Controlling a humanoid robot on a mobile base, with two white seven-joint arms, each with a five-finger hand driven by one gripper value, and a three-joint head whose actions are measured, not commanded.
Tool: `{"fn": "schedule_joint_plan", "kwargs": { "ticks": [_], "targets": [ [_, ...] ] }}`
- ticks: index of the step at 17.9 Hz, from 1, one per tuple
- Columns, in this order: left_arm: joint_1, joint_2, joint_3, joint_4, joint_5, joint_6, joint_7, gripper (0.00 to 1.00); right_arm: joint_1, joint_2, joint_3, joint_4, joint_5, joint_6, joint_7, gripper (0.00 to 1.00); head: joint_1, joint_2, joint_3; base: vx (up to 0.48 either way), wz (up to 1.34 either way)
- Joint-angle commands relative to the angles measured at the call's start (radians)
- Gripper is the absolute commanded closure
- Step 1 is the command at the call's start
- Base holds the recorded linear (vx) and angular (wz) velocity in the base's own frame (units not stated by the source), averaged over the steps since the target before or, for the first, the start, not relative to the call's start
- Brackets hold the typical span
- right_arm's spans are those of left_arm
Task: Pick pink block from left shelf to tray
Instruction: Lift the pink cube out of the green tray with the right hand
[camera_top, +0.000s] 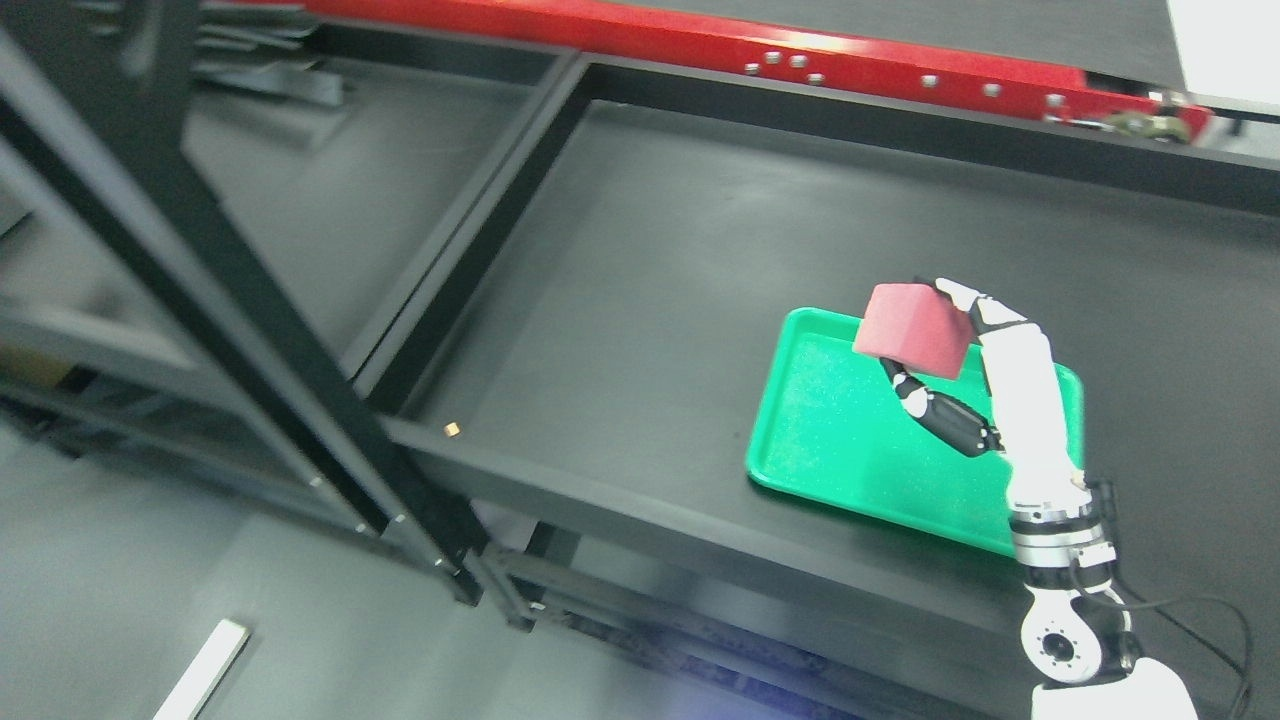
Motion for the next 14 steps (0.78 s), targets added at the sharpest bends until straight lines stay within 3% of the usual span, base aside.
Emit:
{"fn": "schedule_joint_plan", "kwargs": {
  "ticks": [1, 14],
  "targets": [
    [0.020, 0.017, 0.000, -0.017, 0.000, 0.000, 0.000, 0.00, 0.012, -0.018, -0.053, -0.031, -0.011, 0.000, -0.027, 0.94, 0.0000, 0.000, 0.000, -0.111, 0.68],
    [0.020, 0.017, 0.000, -0.017, 0.000, 0.000, 0.000, 0.00, 0.092, -0.018, -0.055, -0.034, -0.011, 0.047, 0.017, 0.94, 0.0000, 0.000, 0.000, -0.129, 0.67]
  ]
}}
